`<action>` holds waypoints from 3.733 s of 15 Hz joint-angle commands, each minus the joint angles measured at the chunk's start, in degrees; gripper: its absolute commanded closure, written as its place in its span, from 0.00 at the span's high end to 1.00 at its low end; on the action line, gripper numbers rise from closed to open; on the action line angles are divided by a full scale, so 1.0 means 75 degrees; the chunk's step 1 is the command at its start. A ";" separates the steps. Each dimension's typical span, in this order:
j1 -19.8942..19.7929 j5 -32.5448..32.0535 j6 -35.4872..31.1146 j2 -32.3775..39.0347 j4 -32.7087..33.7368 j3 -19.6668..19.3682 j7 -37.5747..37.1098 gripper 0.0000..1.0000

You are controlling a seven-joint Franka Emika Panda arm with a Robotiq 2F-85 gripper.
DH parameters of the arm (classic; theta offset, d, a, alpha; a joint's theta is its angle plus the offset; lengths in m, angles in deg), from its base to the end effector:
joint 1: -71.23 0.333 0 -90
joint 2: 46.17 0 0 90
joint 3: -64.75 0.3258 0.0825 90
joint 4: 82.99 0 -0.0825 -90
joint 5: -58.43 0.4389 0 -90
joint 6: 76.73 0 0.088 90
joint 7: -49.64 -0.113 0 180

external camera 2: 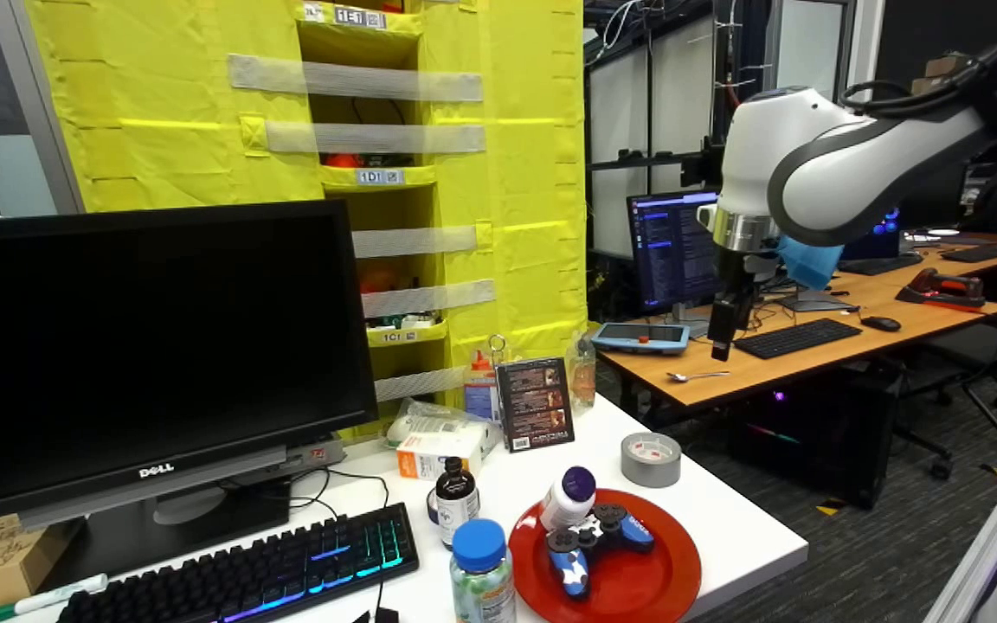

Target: Move the grey tape slightly to the left

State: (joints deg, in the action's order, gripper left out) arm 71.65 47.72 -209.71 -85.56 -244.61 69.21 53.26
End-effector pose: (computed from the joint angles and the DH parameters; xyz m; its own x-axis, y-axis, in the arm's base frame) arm 0.3794 0.0237 0.3782 0.9527 0.2613 0.1553 0.2254 -0.9501 0.2156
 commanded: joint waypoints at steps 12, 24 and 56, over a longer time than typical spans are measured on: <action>0.0437 0.0152 0.0249 -0.0582 0.0186 0.0115 0.0021 1.00; 0.2323 0.0495 0.1215 -0.3934 0.2481 0.0704 0.0576 1.00; 0.1260 0.1441 -0.0185 0.0757 0.1708 0.0566 -0.0467 1.00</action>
State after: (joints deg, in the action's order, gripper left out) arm 80.35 57.20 -209.77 -81.51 -232.00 73.71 51.12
